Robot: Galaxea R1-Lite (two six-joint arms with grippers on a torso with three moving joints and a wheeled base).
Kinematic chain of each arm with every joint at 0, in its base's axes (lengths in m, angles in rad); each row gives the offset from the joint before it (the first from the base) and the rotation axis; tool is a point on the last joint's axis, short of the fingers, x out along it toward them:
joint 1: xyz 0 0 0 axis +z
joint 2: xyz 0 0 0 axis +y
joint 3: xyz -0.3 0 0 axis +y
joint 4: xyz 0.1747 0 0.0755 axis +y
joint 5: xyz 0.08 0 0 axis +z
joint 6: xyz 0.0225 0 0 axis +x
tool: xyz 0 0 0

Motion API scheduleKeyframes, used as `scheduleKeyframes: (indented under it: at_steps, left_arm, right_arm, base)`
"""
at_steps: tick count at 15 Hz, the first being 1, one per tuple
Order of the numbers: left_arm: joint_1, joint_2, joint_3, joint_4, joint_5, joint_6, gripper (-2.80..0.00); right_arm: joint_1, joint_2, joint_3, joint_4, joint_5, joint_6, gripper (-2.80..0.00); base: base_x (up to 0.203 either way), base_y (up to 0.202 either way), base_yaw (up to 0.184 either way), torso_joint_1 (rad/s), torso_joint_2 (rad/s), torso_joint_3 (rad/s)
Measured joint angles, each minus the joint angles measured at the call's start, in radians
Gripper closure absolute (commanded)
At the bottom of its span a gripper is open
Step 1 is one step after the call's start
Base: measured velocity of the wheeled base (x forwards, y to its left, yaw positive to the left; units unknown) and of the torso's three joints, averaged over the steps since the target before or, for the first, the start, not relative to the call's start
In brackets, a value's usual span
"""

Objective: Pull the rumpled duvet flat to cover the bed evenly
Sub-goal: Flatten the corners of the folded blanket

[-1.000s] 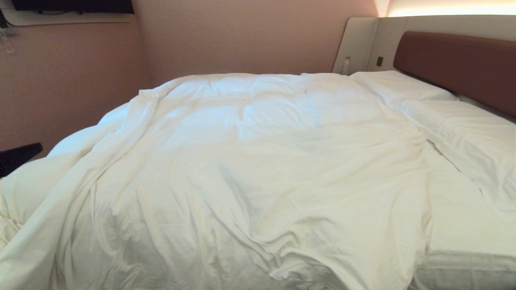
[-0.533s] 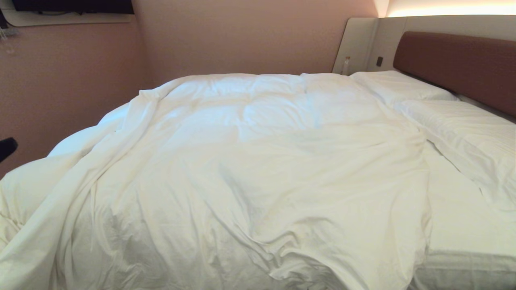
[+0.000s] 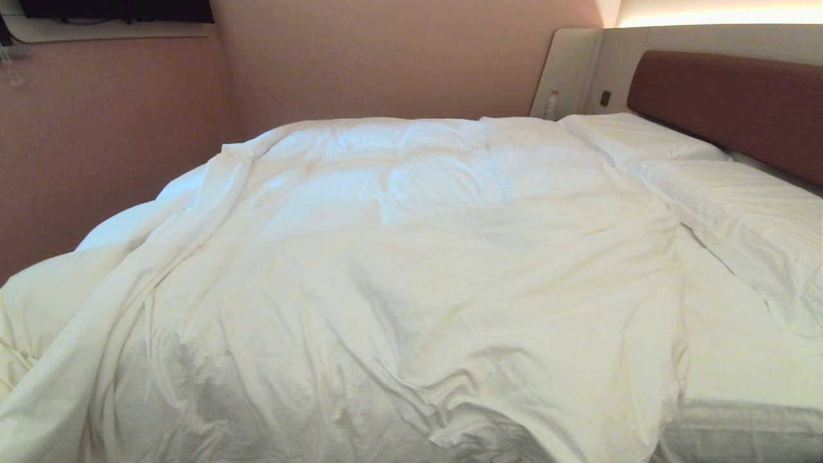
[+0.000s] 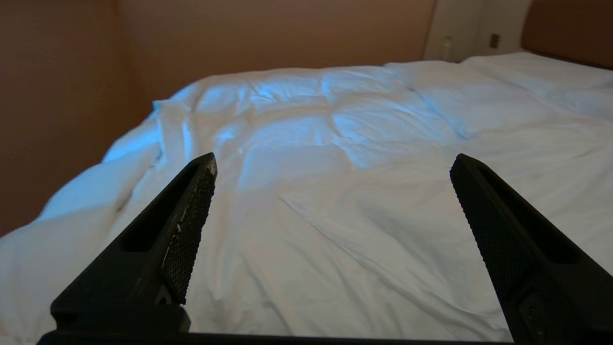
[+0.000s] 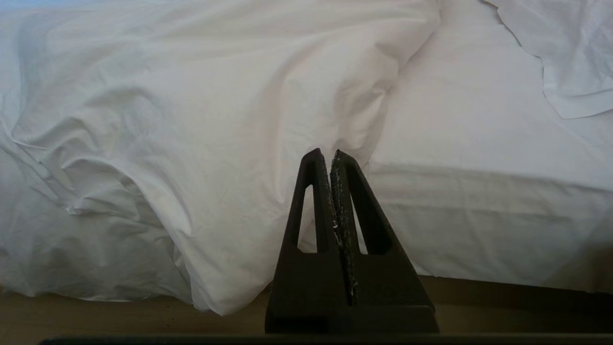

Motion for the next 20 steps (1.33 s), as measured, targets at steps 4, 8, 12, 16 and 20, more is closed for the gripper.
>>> scheduleKeyframes:
  at_steps: [4,8,12,16,20]
  left_arm:
    - [-0.141,-0.062,0.024,0.036,0.255,0.054,0.00]
    - [-0.264,-0.164,0.090,0.067,0.491,0.141,0.00]
    - [-0.290,-0.235,0.208,0.057,0.603,0.167,0.00]
    - [-0.314,-0.254,0.322,0.053,0.698,0.170,0.00]
    - [-0.324,-0.257,0.392,0.051,0.710,0.171,0.00]
  right_arm:
    - [0.000,0.000,0.000,-0.001,0.000,0.000,0.00]
    - [0.000,0.000,0.000,0.000,0.000,0.000,0.00]
    - [0.000,0.000,0.000,0.000,0.000,0.000,0.00]
    - [0.000,0.000,0.000,0.000,0.000,0.000,0.00]
    - [0.000,0.000,0.000,0.000,0.000,0.000,0.00]
  base:
    - [0.000,0.000,0.000,0.000,0.00,0.000]
    - [0.000,0.000,0.000,0.000,0.00,0.000]
    - [0.000,0.000,0.000,0.000,0.00,0.000]
    - [0.000,0.000,0.000,0.000,0.00,0.000]
    - [0.000,0.000,0.000,0.000,0.00,0.000]
